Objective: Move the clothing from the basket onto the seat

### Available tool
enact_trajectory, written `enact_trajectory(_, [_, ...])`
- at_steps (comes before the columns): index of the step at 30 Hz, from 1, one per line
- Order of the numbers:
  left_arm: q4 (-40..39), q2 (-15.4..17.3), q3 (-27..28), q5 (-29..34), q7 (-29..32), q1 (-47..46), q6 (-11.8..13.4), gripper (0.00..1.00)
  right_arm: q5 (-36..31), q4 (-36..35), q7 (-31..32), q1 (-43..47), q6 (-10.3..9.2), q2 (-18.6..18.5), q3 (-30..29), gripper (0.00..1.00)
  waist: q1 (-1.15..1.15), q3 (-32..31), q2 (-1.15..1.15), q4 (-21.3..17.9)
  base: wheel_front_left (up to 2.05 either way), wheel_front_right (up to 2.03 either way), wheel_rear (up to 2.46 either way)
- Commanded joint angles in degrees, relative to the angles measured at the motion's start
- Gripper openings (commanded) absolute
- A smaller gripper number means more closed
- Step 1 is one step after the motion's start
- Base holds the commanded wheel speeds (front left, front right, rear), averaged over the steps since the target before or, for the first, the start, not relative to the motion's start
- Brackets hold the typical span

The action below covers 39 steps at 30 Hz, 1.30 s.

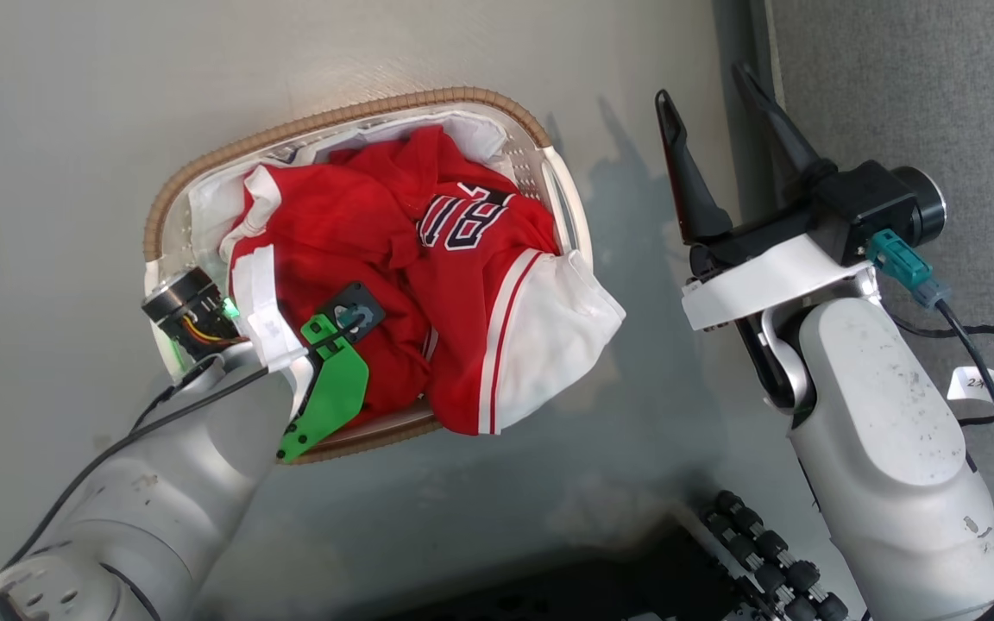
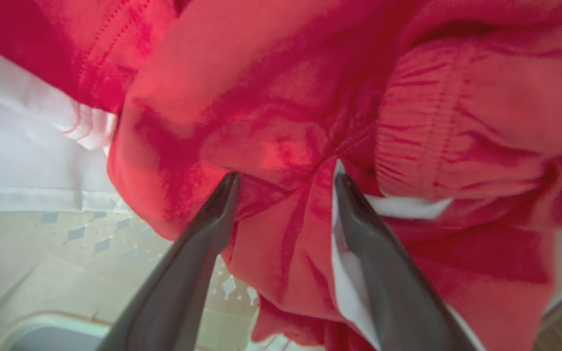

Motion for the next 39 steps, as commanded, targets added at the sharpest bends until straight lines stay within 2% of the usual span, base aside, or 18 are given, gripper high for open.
enact_trajectory(1, [0.14,0.84,-0.41,1.08,0.47,-1.35,0.02,1.0,0.56,-0.3,-0.28,-0.72,-0.04,-0.17,0.09,1.0,0.0,1.34,0.0,-0.89,0.0,0.0,0.0])
enact_trajectory(6, [0.21,1.49,-1.41,2.68,1.58,-2.81,0.04,1.0,2.07,-1.15,-0.28,-1.5,-0.04,-0.14,0.55,1.0,0.0,3.29,0.0,-1.79,0.0,0.0,0.0])
enact_trajectory(14, [0.29,0.64,-1.97,3.61,1.48,-4.59,0.1,1.0,3.48,-1.77,-0.28,-1.91,-0.04,-0.16,0.87,1.0,0.0,5.35,0.0,-2.53,0.0,0.0,0.0])
enact_trajectory(19, [0.37,1.72,-2.12,3.83,0.44,-4.83,0.11,0.99,3.96,-1.99,-0.28,-2.05,-0.04,-0.16,0.67,1.0,0.0,5.93,0.0,-2.71,0.0,0.0,0.0])
enact_trajectory(20, [0.38,1.86,-2.16,3.84,0.09,-4.79,0.11,0.6,4.03,-2.03,-0.28,-2.11,-0.04,-0.17,0.64,1.0,0.0,6.03,0.0,-2.79,0.0,0.0,0.0])
enact_trajectory(21, [0.38,2.01,-2.19,3.82,-0.06,-4.71,0.1,0.09,4.16,-2.06,-0.28,-2.16,-0.04,-0.17,0.62,1.0,0.0,6.1,0.0,-2.84,0.0,0.0,0.0])
enact_trajectory(22, [0.39,2.2,-2.22,3.86,-0.47,-4.62,0.1,0.0,4.26,-2.08,-0.28,-2.23,-0.04,-0.16,0.61,1.0,0.0,6.14,0.0,-2.89,0.0,0.0,0.0])
enact_trajectory(31, [0.41,3.73,-2.42,1.85,-2.91,-2.3,0.08,0.0,4.62,-1.19,-0.28,-2.03,-0.04,-0.17,0.11,1.0,0.0,3.92,0.0,-2.67,0.0,0.0,0.0])
enact_trajectory(39, [0.05,1.26,-0.92,-2.37,-9.11,-0.28,0.08,0.0,2.68,0.68,-0.28,0.16,-0.04,-0.18,-1.08,1.0,0.0,-3.38,0.0,0.1,0.0,0.0,0.0])
